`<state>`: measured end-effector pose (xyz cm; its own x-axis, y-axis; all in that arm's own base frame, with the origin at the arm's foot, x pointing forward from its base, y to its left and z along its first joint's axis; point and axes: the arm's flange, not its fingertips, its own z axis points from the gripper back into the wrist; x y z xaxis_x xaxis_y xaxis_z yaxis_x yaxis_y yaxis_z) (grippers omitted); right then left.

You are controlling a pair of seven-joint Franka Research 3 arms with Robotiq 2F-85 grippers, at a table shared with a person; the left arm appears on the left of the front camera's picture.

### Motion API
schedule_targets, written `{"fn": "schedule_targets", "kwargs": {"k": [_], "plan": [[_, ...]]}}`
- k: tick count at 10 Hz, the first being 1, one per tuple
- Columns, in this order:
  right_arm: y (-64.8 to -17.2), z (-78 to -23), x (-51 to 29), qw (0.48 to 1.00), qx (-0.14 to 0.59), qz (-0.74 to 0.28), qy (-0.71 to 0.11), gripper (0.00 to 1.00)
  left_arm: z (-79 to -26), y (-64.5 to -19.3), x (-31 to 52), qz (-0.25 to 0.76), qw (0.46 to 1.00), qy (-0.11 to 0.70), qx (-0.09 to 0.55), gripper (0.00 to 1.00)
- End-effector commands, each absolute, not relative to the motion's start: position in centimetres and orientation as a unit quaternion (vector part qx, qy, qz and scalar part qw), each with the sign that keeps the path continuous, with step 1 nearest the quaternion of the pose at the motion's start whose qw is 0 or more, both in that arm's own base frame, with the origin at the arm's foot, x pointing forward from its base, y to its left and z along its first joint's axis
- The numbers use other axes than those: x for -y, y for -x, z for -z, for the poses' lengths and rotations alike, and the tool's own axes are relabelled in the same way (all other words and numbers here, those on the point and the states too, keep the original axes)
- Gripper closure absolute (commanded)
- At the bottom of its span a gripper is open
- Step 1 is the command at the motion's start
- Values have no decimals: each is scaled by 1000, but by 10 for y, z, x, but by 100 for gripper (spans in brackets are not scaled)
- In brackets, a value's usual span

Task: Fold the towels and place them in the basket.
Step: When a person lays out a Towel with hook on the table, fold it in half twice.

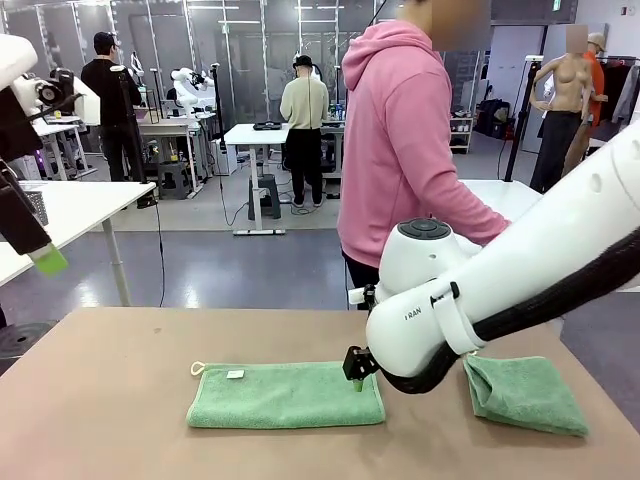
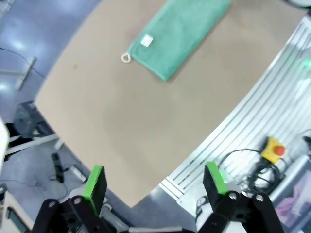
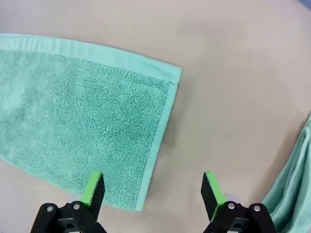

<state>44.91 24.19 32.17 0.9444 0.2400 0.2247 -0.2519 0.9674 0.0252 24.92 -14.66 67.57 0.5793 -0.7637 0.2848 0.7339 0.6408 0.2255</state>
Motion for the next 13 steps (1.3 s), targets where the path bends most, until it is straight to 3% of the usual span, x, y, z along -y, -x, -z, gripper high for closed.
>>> {"fn": "schedule_targets", "kwargs": {"k": [1, 7, 8, 12, 13], "plan": [[-467, -314, -250, 992, 84, -85, -41, 0, -714, -235, 136, 414, 890, -57, 181, 0], [-485, -298, -252, 996, 55, -55, -41, 0, -824, -176, 125, 420, 878, -26, 227, 0], [-487, -296, -251, 996, 54, -52, -43, 0, -798, -182, 123, 422, 879, -43, 216, 0], [-493, -288, -253, 997, 45, -47, -46, 0, -798, -182, 123, 422, 879, -43, 216, 0], [-495, -286, -253, 997, 41, -44, -46, 18, -798, -182, 123, 422, 879, -43, 216, 0]]}}
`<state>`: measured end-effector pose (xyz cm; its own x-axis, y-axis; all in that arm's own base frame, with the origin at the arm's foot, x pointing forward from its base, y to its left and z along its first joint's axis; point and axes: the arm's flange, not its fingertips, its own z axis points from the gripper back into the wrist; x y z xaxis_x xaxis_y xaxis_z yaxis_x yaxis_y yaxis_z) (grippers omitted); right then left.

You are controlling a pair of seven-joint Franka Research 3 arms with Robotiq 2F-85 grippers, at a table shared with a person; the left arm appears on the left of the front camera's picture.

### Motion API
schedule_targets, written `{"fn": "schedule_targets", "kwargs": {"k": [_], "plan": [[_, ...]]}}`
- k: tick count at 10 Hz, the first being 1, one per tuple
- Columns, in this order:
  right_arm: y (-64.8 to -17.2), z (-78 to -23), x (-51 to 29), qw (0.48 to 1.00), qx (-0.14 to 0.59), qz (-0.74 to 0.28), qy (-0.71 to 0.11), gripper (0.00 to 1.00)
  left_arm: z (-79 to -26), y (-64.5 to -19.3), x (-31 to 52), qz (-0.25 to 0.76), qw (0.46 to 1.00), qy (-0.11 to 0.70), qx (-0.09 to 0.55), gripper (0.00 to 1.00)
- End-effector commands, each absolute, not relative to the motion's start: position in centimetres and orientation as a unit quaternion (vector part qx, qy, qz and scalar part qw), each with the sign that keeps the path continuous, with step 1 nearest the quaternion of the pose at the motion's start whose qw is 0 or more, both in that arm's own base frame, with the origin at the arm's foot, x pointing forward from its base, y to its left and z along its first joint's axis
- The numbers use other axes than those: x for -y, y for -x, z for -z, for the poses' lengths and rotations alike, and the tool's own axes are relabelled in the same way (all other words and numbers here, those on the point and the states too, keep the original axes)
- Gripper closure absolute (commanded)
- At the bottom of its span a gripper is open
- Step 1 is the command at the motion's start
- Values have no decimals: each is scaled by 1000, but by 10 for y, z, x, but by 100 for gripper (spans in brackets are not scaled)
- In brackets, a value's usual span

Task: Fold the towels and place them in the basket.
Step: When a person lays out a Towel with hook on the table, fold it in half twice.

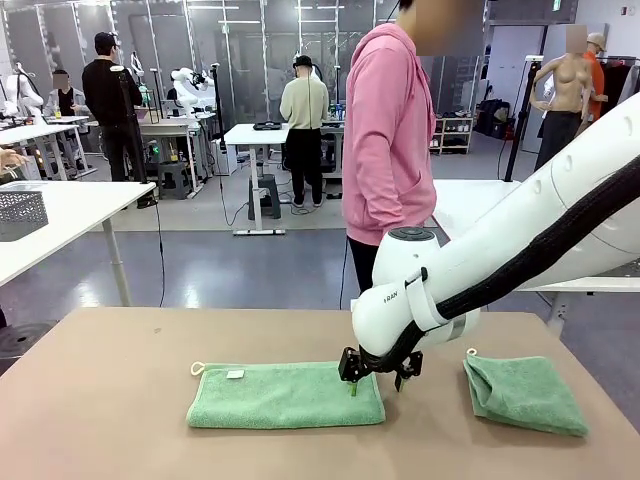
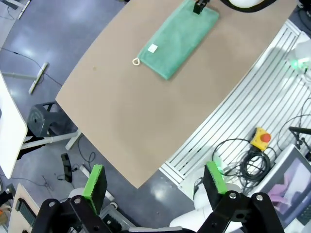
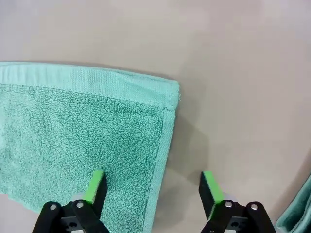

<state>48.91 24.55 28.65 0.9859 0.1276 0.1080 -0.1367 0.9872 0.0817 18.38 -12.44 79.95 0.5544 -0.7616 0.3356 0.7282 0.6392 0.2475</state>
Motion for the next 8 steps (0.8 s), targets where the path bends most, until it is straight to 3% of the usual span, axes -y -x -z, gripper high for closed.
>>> {"fn": "schedule_targets", "kwargs": {"k": [1, 2, 3, 5, 6, 8], "plan": [[-496, -283, -254, 997, 38, -45, -44, 49, -798, -182, 123, 422, 879, -43, 216, 0], [-497, -282, -255, 997, 35, -45, -44, 58, -798, -182, 123, 422, 879, -43, 216, 0], [-497, -282, -256, 997, 34, -44, -45, 100, -798, -182, 123, 422, 879, -43, 216, 0], [-497, -282, -258, 997, 32, -44, -46, 100, -798, -182, 123, 422, 879, -43, 216, 0], [-498, -279, -258, 998, 27, -44, -47, 95, -798, -182, 123, 422, 879, -43, 216, 0], [-498, -277, -259, 998, 25, -43, -50, 100, -798, -182, 123, 422, 879, -43, 216, 0]]}}
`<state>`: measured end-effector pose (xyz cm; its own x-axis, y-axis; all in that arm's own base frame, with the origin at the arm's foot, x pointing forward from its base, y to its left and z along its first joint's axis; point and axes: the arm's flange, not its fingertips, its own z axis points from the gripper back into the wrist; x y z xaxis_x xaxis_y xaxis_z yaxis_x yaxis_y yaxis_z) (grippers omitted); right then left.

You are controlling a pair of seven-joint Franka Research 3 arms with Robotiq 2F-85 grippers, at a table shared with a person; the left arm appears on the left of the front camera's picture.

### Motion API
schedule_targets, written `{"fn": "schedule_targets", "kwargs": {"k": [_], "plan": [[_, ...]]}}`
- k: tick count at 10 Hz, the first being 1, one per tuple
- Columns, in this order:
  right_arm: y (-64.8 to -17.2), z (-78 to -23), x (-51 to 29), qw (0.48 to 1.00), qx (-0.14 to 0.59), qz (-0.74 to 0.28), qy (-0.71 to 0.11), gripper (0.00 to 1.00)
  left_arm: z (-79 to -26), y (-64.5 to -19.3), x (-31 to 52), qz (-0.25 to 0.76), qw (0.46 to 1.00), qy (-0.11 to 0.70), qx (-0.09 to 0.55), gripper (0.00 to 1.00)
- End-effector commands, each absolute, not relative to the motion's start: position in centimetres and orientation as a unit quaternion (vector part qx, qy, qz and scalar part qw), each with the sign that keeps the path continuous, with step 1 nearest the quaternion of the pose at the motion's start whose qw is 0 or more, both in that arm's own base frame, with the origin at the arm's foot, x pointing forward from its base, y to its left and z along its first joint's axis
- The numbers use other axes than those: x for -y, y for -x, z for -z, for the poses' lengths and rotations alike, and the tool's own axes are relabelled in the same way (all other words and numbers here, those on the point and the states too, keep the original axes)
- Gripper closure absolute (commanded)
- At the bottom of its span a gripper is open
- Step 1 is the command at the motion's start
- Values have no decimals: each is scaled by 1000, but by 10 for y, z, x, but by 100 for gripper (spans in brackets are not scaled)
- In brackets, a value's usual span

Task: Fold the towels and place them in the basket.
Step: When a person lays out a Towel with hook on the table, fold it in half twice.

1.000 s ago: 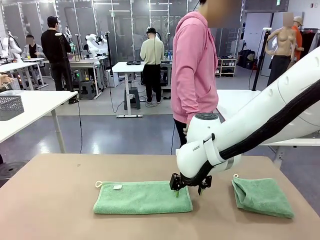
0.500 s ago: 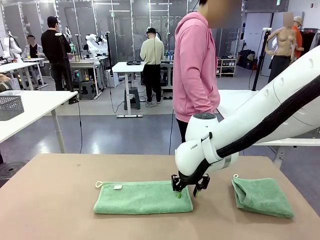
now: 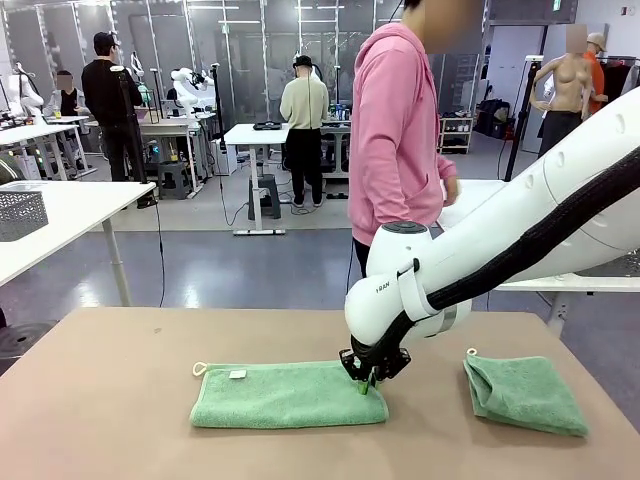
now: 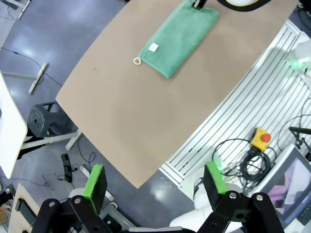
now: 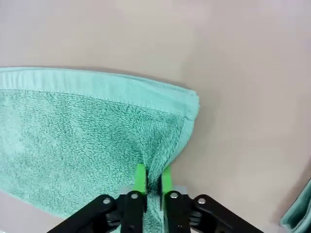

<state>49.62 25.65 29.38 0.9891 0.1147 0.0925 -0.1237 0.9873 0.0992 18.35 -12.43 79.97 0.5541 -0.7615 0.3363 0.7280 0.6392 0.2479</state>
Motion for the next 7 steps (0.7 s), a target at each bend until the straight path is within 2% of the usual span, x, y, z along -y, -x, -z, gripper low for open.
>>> {"fn": "schedule_targets", "kwargs": {"k": [1, 4, 7], "plan": [[-497, -277, -259, 997, 26, -43, -50, 100, -798, -182, 123, 422, 879, -43, 216, 0], [-491, -292, -257, 998, 32, -42, -35, 100, -798, -182, 123, 422, 879, -43, 216, 0], [-471, -329, -232, 995, 41, -16, 90, 100, -798, -182, 123, 422, 879, -43, 216, 0]]}}
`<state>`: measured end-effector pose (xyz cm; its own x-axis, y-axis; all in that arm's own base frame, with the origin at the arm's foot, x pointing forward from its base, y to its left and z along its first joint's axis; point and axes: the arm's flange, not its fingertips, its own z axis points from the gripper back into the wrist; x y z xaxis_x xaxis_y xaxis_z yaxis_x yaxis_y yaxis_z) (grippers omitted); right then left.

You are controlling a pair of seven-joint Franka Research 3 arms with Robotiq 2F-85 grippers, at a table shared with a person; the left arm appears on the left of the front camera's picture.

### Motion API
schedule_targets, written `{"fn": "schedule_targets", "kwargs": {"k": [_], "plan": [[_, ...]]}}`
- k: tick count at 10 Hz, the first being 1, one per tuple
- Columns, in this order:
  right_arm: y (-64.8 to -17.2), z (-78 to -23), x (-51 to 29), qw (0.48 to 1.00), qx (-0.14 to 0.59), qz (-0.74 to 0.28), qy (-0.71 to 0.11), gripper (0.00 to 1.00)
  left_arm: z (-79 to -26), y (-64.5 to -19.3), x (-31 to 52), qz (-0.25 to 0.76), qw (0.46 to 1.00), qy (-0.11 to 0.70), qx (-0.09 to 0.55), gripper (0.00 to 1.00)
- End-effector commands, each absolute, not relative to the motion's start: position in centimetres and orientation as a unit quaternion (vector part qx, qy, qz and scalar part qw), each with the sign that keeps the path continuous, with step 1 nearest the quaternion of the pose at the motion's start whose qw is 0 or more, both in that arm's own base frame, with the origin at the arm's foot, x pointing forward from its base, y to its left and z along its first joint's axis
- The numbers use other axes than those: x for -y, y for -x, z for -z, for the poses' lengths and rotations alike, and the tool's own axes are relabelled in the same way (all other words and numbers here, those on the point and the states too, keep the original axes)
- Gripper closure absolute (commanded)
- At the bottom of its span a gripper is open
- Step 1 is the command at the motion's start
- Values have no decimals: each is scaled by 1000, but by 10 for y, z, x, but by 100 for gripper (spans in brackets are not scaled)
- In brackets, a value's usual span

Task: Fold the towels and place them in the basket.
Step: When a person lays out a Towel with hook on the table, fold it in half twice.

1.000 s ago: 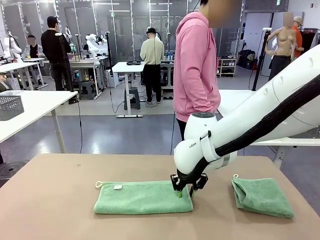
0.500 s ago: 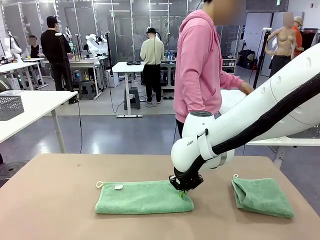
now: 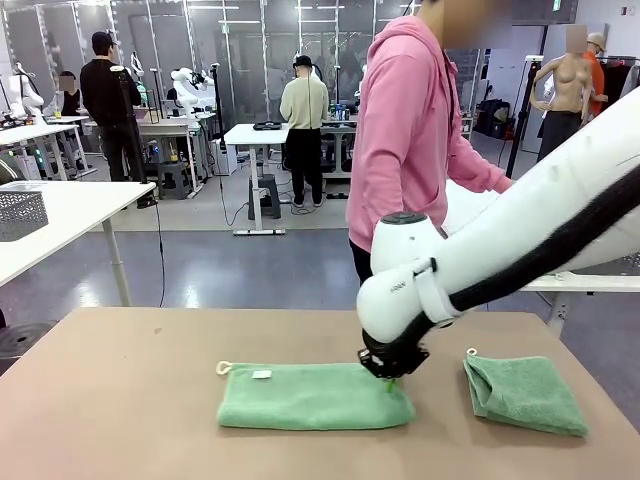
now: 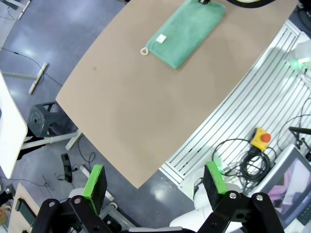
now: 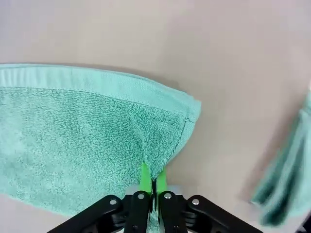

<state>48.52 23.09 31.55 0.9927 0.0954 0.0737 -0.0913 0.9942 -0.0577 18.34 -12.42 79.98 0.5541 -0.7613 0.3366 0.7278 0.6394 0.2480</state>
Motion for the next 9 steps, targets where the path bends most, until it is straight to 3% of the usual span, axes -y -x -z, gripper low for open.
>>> {"fn": "schedule_targets", "kwargs": {"k": [1, 5, 9], "plan": [[-462, -343, -229, 992, 50, -24, 114, 100, -798, -182, 123, 422, 879, -43, 216, 0], [-431, -404, -253, 991, 74, -27, 104, 100, -798, -182, 123, 422, 879, -43, 216, 0], [-439, -422, -309, 994, 83, -66, -34, 100, -798, -182, 123, 422, 879, -43, 216, 0]]}}
